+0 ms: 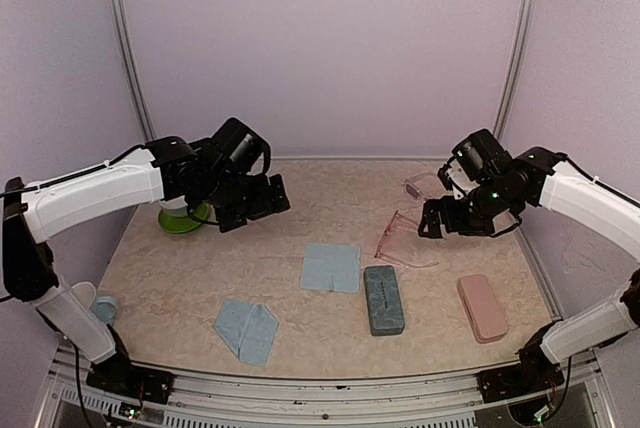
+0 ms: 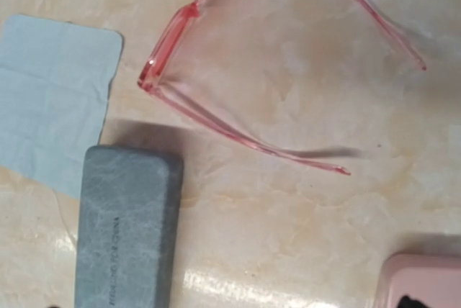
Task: Organize the sunglasses
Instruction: Pick up the sunglasses case from the center of the board.
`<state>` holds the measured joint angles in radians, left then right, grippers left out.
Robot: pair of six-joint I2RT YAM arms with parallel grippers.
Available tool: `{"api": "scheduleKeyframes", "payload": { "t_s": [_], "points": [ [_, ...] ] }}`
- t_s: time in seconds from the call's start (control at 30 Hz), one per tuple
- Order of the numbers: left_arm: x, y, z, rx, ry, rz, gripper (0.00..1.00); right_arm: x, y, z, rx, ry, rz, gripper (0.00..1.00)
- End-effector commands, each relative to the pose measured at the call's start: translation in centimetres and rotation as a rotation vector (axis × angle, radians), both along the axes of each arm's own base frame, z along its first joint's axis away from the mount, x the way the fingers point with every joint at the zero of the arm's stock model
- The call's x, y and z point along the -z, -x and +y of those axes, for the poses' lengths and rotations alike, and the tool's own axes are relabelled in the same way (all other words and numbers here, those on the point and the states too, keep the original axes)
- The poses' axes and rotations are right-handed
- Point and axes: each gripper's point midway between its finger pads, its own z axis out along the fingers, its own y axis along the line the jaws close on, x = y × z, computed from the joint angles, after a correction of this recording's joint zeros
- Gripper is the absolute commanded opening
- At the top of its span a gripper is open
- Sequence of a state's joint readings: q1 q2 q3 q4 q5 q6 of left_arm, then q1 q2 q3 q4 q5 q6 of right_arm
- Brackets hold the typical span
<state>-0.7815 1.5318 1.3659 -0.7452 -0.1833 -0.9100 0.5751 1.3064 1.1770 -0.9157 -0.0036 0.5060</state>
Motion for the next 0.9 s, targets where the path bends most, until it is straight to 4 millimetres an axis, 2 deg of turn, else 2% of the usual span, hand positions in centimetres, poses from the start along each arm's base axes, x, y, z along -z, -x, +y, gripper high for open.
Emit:
{"api": "scheduleKeyframes", "payload": {
  "t_s": [0.0, 0.17, 0.27, 0.33, 0.53, 0.87],
  "points": [
    [-0.9, 2.7, -5.9, -0.014, 0.002, 0.039, 0.96, 0.0, 0.4, -0.6, -0.026, 0.004, -0.002, 1.0],
    [1.5, 7.2, -13.9, 0.093, -0.076, 0.116, 0.96, 0.2, 1.1, -0.9, -0.023, -0.037, 0.008, 1.0],
    [2.8, 9.5, -17.9, 0.14, -0.113, 0.145, 0.96, 0.6, 1.7, -1.6, -0.009, -0.041, 0.021, 1.0],
    [4.2, 10.8, -19.6, 0.15, -0.143, 0.173, 0.96, 0.7, 2.0, -2.0, 0.005, -0.048, 0.017, 1.0],
    [7.2, 14.4, -21.9, 0.145, -0.088, 0.273, 0.96, 0.9, 3.0, -2.8, 0.025, -0.072, 0.015, 1.0],
    [10.0, 17.3, -23.1, 0.136, -0.084, 0.276, 0.96, 2.8, 5.8, -3.6, 0.039, -0.103, 0.068, 1.0]
  ]
}}
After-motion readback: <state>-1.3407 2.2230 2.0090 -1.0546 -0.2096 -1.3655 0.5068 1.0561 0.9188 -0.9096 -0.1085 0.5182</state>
